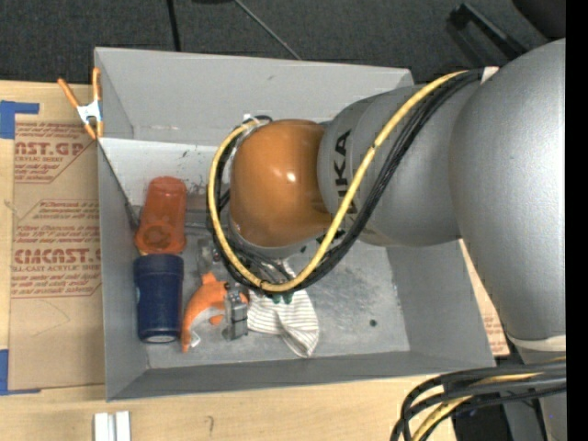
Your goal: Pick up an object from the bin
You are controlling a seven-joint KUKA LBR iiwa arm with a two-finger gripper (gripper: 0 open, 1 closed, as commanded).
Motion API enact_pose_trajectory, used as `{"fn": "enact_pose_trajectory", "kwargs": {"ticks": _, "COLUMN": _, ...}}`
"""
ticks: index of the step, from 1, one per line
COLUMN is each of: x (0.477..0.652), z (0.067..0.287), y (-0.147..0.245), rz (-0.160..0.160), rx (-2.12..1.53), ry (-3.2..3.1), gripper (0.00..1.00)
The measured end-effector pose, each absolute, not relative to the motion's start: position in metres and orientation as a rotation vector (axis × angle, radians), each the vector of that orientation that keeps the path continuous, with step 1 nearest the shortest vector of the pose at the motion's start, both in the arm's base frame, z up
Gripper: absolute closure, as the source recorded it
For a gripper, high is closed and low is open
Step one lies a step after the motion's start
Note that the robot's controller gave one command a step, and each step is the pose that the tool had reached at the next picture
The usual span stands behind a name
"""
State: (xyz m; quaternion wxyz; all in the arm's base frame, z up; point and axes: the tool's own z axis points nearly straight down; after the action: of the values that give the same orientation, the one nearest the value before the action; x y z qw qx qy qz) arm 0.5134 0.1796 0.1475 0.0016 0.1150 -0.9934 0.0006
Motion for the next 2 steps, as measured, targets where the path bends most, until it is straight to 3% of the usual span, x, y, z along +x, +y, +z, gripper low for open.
{"fn": "enact_pose_trajectory", "kwargs": {"ticks": 1, "x": 0.524, "z": 0.117, "y": 0.185, "rz": 0.001, "rx": 0.523, "ry": -3.102, "gripper": 0.0}}
{"fn": "enact_pose_trajectory", "kwargs": {"ticks": 2, "x": 0.523, "z": 0.067, "y": 0.176, "rz": 0.002, "rx": 0.674, "ry": -3.066, "gripper": 0.0}}
